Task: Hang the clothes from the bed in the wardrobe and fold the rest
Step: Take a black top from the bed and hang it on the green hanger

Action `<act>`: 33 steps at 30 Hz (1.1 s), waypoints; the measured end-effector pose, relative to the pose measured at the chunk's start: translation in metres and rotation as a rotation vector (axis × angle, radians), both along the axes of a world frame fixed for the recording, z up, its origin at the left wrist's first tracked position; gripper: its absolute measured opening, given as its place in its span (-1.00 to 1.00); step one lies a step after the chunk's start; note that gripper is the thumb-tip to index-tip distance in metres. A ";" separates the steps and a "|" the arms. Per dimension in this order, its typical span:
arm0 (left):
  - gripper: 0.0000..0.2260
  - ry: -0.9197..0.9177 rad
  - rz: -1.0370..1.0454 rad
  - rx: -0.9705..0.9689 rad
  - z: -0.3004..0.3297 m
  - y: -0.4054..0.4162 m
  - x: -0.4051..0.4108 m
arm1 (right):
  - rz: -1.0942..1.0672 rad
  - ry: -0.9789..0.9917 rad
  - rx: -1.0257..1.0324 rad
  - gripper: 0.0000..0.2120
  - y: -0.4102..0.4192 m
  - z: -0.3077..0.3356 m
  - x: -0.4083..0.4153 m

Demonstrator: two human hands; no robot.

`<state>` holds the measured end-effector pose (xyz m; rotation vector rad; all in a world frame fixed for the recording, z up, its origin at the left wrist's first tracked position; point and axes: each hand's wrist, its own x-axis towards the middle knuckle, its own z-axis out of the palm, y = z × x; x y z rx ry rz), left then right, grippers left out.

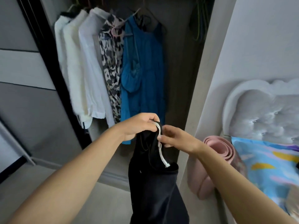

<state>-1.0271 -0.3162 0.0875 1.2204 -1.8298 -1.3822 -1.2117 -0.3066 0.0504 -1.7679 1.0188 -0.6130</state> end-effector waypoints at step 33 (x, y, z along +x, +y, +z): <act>-0.79 0.436 0.372 0.144 0.069 -0.330 0.053 | -0.840 0.666 -0.323 -0.82 -0.251 0.182 0.056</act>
